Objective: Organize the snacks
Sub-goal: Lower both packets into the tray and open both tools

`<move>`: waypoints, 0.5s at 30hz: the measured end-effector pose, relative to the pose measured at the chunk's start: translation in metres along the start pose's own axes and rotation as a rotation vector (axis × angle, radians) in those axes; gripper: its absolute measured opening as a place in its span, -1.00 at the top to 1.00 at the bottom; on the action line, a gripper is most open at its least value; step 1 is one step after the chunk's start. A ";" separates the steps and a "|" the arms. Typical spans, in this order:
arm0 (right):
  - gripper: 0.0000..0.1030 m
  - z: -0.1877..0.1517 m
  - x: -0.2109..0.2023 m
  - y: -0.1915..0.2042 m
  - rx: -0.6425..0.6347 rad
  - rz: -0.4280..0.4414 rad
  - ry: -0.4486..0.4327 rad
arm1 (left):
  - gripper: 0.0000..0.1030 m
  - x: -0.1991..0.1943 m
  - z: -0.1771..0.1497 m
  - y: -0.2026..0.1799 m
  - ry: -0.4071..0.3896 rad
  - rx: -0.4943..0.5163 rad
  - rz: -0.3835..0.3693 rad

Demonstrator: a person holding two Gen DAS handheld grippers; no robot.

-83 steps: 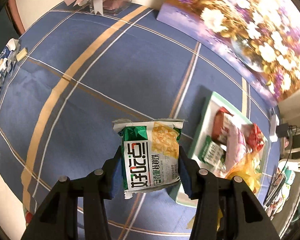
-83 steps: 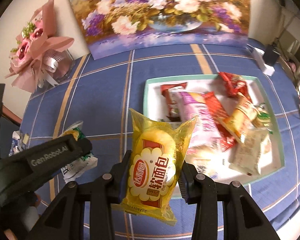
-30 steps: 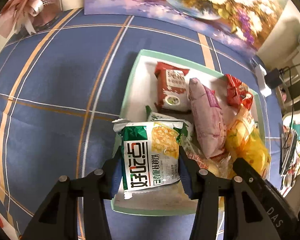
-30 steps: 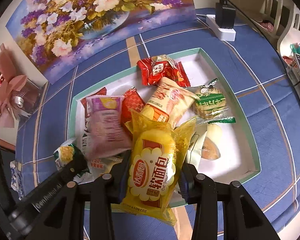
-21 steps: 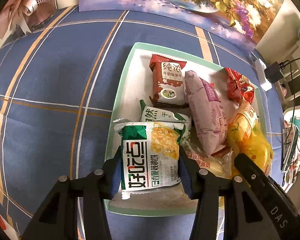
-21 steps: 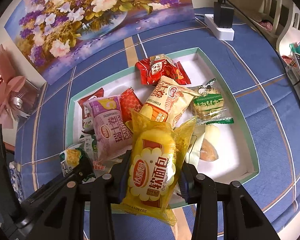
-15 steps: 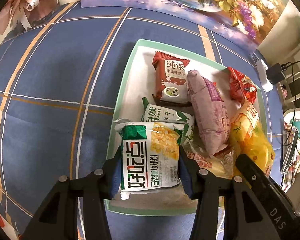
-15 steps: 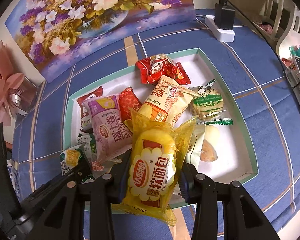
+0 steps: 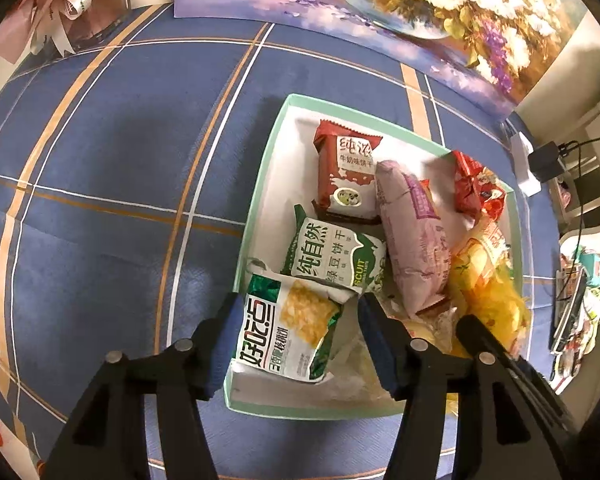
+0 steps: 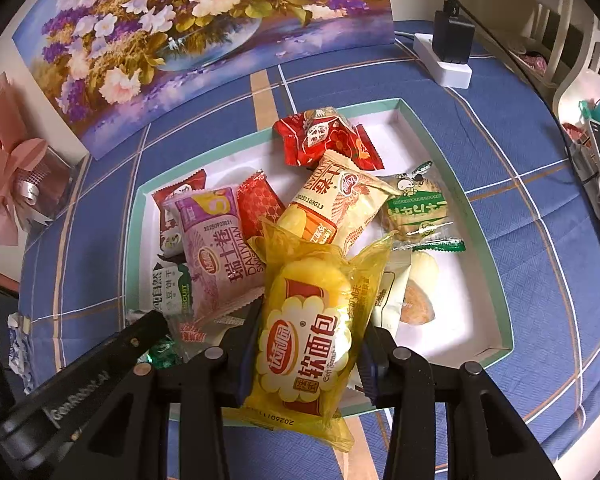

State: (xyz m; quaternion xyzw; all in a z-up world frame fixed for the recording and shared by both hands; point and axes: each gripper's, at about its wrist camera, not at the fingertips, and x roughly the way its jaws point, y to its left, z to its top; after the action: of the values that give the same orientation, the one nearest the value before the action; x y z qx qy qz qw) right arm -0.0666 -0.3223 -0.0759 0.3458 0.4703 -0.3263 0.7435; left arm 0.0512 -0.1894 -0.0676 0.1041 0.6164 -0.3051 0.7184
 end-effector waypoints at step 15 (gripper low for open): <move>0.10 0.002 -0.008 0.000 -0.005 0.008 -0.020 | -0.64 -0.021 0.004 0.025 -0.038 -0.052 0.166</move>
State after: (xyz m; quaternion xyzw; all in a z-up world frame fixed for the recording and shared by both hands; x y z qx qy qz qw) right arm -0.0684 -0.3224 -0.0679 0.3424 0.4623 -0.3256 0.7504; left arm 0.0672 -0.1654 -0.0525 0.1304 0.5998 -0.2304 0.7551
